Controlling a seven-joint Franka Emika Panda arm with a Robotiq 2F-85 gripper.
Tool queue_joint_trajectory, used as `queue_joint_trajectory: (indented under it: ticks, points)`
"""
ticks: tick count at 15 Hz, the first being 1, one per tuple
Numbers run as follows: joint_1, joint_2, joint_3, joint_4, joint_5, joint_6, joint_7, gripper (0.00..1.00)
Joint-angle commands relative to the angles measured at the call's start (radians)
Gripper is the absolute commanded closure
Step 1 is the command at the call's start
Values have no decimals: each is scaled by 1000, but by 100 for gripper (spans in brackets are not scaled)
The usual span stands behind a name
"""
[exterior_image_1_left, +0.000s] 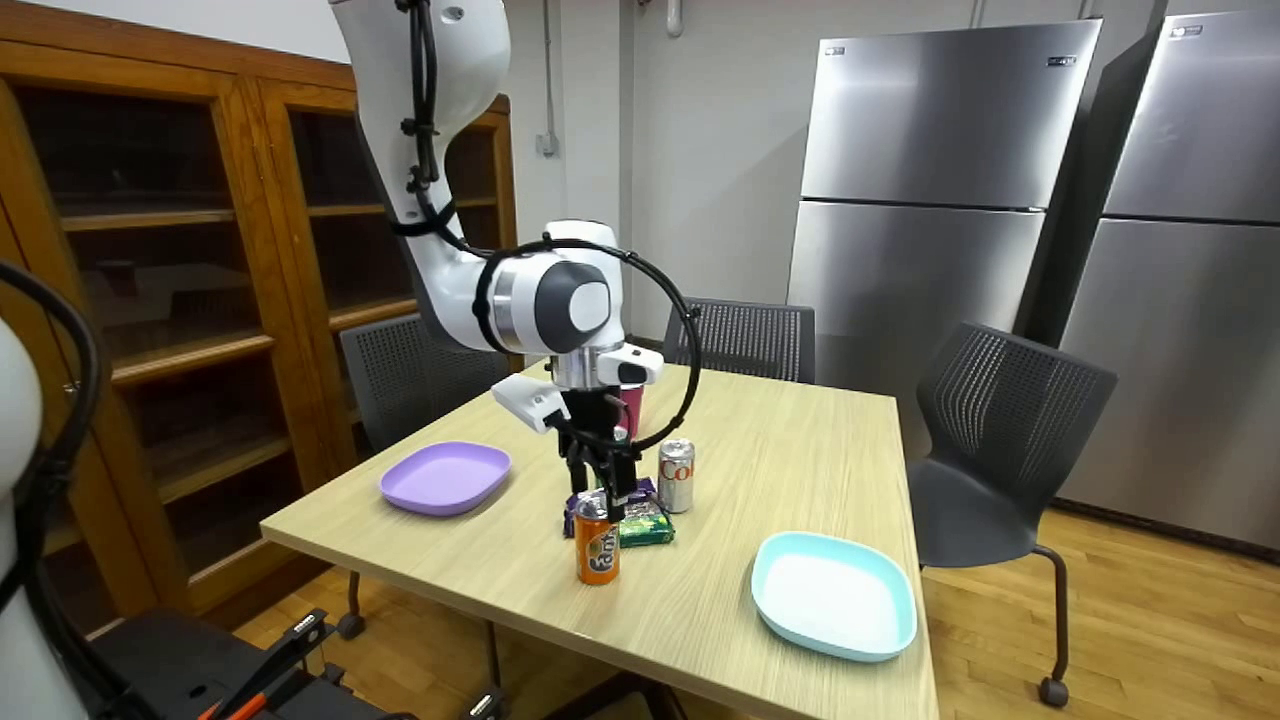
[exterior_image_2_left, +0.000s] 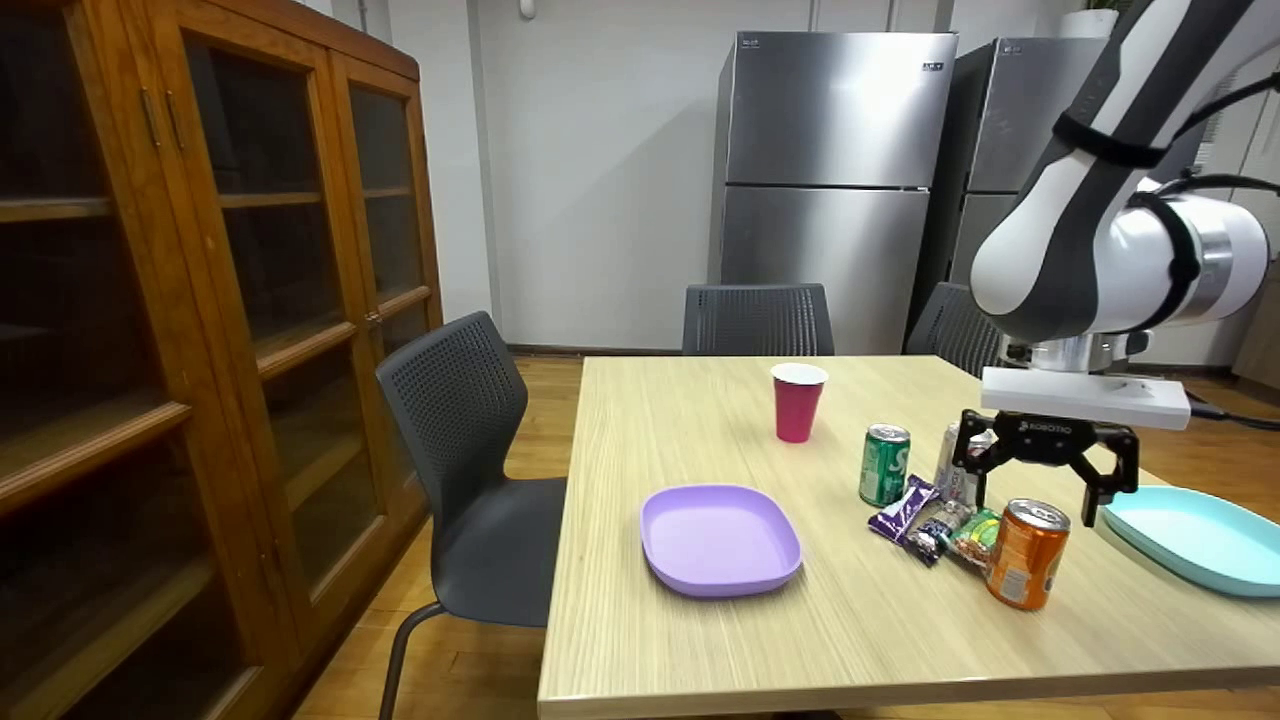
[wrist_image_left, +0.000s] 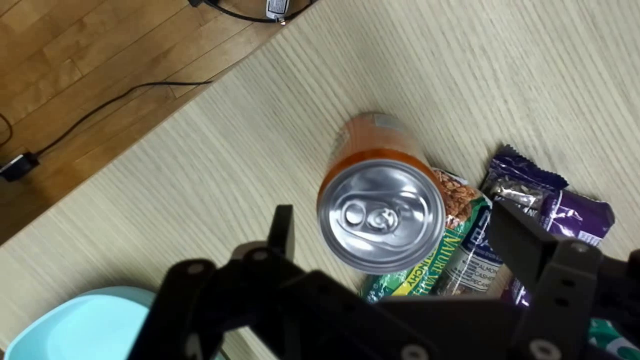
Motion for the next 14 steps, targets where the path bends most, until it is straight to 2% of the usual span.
queue_joint_trajectory:
  ticks: [1, 8, 9, 10, 14]
  points:
    - [30, 20, -28, 13, 3, -14, 43, 0]
    - [34, 36, -33, 16, 20, -9, 56, 0]
    - [36, 37, -35, 16, 20, -10, 60, 10]
    - [36, 38, -35, 16, 20, -9, 61, 28]
    - [45, 34, -42, 15, 16, -11, 72, 59]
